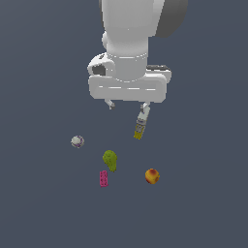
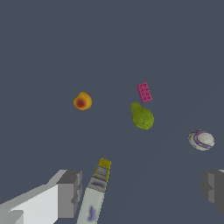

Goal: Pick up a designated object from a clutter of objects.

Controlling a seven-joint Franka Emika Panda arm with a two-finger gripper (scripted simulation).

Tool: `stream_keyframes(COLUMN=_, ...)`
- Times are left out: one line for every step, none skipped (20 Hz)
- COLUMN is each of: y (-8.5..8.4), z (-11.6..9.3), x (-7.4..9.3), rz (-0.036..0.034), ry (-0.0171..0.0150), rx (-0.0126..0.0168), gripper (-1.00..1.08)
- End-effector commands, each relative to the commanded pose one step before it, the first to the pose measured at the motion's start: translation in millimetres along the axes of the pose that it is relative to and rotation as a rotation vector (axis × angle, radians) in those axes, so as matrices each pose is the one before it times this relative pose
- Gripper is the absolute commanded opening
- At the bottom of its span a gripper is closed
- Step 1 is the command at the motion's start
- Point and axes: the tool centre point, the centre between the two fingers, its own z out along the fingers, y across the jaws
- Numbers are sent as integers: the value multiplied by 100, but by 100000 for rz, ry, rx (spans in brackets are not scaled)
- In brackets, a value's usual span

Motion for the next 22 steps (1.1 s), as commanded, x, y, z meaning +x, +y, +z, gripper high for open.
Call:
stream_keyframes(y=-459, z=837, x=630, rz=2869, ry=-291, rx=-51, gripper=100)
stream_keyframes(y=-226, z=393, x=291, rz=1366, ry=-114, rx=-27, gripper=100)
stream_keyframes(y=-247, z=427, x=304, rz=1468, ry=-121, rx=-32, gripper=100)
stream_keyframes(y=-271, z=464, x=317, rz=1570, ry=-129, rx=-38, gripper=100)
stream_keyframes(y=-296, z=502, x=327, rz=1673, ry=-136, rx=-45, gripper=100)
stream_keyframes(y=-322, z=541, x=334, rz=1777, ry=-143, rx=-52, gripper=100)
stream_keyframes(y=-349, z=583, x=340, rz=1880, ry=-149, rx=-60, gripper=100)
stream_keyframes(y=-377, z=625, x=342, rz=1985, ry=-155, rx=-69, gripper=100)
stream_keyframes(y=-398, z=657, x=336, rz=2051, ry=-158, rx=-78, gripper=100)
stream_keyframes(y=-407, z=669, x=317, rz=2053, ry=-155, rx=-84, gripper=100)
stream_keyframes(y=-413, z=680, x=298, rz=2054, ry=-152, rx=-90, gripper=100)
stream_keyframes(y=-420, z=690, x=278, rz=2051, ry=-148, rx=-96, gripper=100)
stream_keyframes(y=-425, z=701, x=257, rz=2050, ry=-144, rx=-101, gripper=100)
stream_keyframes(y=-429, z=711, x=237, rz=2050, ry=-141, rx=-107, gripper=100)
stream_keyframes(y=-434, z=721, x=216, rz=2048, ry=-137, rx=-112, gripper=100)
stream_keyframes(y=-436, z=731, x=196, rz=2048, ry=-133, rx=-117, gripper=100)
stream_keyframes(y=-438, z=740, x=174, rz=2045, ry=-128, rx=-122, gripper=100)
stream_keyframes(y=-439, z=750, x=153, rz=2044, ry=-124, rx=-127, gripper=100)
stream_keyframes(y=-438, z=759, x=133, rz=2044, ry=-119, rx=-132, gripper=100)
stream_keyframes(y=-438, z=768, x=111, rz=2042, ry=-114, rx=-136, gripper=100)
stream_keyframes(y=-437, z=777, x=89, rz=2040, ry=-109, rx=-141, gripper=100)
stream_keyframes(y=-433, z=786, x=69, rz=2040, ry=-104, rx=-145, gripper=100)
